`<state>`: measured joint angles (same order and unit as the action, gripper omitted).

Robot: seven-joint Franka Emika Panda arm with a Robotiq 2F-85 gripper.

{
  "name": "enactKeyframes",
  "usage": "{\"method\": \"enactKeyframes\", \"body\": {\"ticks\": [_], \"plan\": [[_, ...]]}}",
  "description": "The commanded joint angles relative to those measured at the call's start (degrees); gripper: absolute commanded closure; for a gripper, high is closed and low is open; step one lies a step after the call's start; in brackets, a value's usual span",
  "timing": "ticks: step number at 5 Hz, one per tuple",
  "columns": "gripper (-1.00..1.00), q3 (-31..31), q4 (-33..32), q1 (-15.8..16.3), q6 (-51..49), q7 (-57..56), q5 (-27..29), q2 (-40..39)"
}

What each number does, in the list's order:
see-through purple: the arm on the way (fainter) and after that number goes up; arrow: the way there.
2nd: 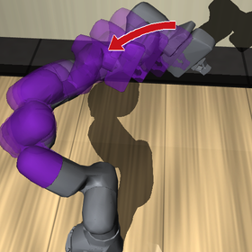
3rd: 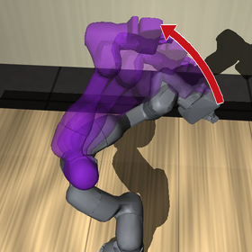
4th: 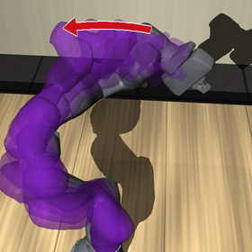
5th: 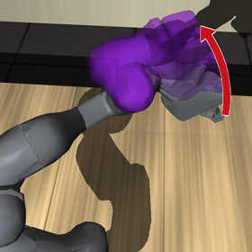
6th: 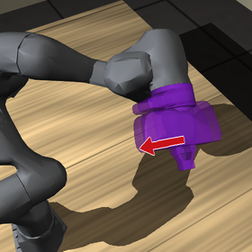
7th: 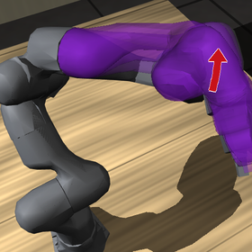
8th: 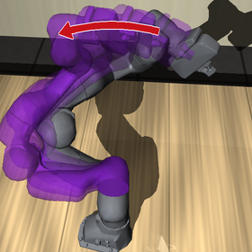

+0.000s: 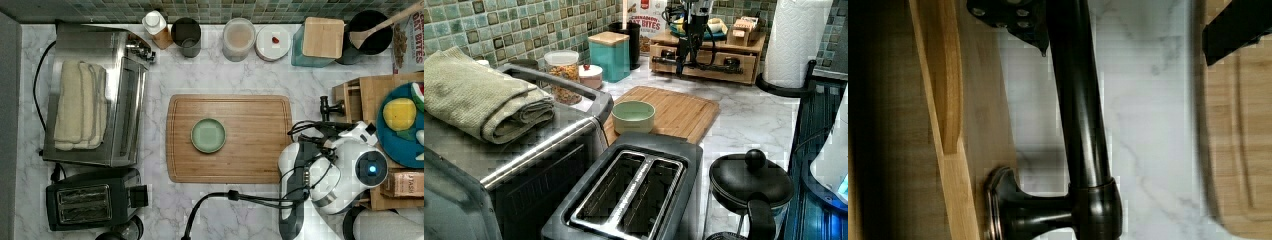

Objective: Open the drawer.

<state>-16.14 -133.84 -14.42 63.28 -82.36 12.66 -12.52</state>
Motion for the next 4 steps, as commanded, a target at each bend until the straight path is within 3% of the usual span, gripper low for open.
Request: {"method": "enactKeyframes", "body": {"ticks": [1,2,3,4], "plan": [[-1.0,8.94,-13.51,13.84,-4.11,17.48,-1.26,9.97],[-1.0,12.42,-15.63,15.55,-0.43,15.8,4.44,9.53],[-1.0,12.8,-16.62,19.13,0.04,20.23,2.71,10.32],[-1.0,11.21,-16.72,21.67,-3.87,25.19,-2.89,12.7]]}}
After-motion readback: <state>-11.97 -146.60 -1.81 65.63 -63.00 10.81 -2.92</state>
